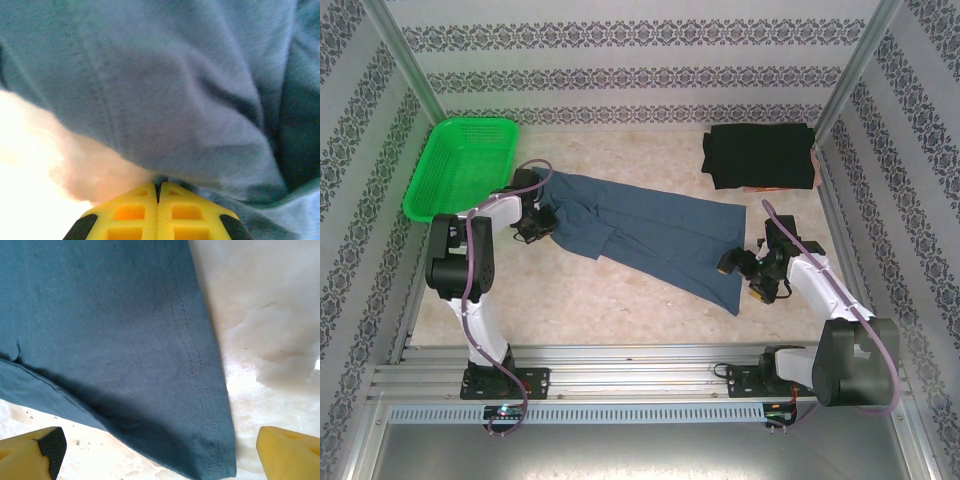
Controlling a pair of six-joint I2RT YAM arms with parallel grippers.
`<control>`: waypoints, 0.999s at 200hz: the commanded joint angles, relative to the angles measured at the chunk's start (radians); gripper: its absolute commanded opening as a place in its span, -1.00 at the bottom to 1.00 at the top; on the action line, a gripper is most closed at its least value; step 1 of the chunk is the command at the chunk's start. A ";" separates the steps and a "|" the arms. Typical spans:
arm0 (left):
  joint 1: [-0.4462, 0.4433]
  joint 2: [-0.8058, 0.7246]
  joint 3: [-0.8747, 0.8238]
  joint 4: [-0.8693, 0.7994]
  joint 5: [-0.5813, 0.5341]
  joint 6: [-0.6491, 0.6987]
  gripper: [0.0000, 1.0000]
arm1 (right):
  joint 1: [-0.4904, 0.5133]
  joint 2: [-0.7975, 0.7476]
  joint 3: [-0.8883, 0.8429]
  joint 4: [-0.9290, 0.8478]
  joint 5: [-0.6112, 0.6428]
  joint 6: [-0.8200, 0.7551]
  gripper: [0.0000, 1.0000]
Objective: Fold and stack the t-shirts
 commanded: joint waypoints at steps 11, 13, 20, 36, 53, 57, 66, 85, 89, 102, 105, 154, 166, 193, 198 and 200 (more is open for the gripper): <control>-0.024 -0.105 -0.026 0.060 0.005 0.038 -1.00 | -0.012 0.011 0.012 -0.041 0.040 0.014 0.96; -0.024 -0.115 -0.031 0.058 0.005 0.038 -1.00 | -0.013 0.013 0.012 -0.047 0.044 0.016 0.96; -0.025 -0.145 -0.047 0.054 0.010 0.036 -1.00 | -0.018 0.017 0.014 -0.065 0.050 0.019 0.96; -0.031 -0.220 -0.094 0.055 0.022 0.022 -1.00 | -0.024 0.021 0.014 -0.121 0.100 0.043 0.95; -0.037 -0.305 -0.145 0.058 0.026 -0.002 -1.00 | -0.032 0.015 0.001 -0.150 0.118 0.071 0.94; -0.039 -0.322 -0.158 0.059 0.026 -0.008 -1.00 | -0.032 0.013 -0.004 -0.152 0.108 0.077 0.93; -0.041 -0.358 -0.184 0.064 0.031 -0.021 -1.00 | -0.029 0.009 -0.016 -0.153 0.077 0.096 0.88; -0.042 -0.429 -0.227 0.054 0.038 -0.033 -1.00 | 0.007 -0.009 -0.046 -0.158 0.060 0.136 0.81; -0.043 -0.443 -0.233 0.052 0.039 -0.033 -1.00 | 0.015 -0.012 -0.052 -0.158 0.055 0.146 0.79; -0.044 -0.482 -0.252 0.041 0.046 -0.037 -1.00 | 0.046 -0.024 -0.072 -0.152 0.042 0.178 0.74; -0.045 -0.490 -0.258 0.038 0.045 -0.037 -1.00 | 0.051 -0.025 -0.077 -0.149 0.040 0.186 0.73; -0.047 -0.623 -0.336 -0.012 0.045 -0.042 -1.00 | 0.094 -0.093 -0.149 -0.134 0.036 0.287 0.56; -0.047 -0.641 -0.351 -0.017 0.047 -0.041 -1.00 | 0.089 -0.098 -0.163 -0.113 0.050 0.308 0.55; -0.047 -0.674 -0.373 -0.025 0.041 -0.042 -1.00 | 0.089 -0.079 -0.187 -0.025 0.046 0.362 0.41; -0.047 -0.679 -0.374 -0.030 0.040 -0.040 -1.00 | 0.090 -0.080 -0.196 -0.005 0.037 0.376 0.40; -0.046 -0.680 -0.373 -0.032 0.039 -0.039 -1.00 | 0.092 -0.081 -0.198 0.001 0.034 0.382 0.39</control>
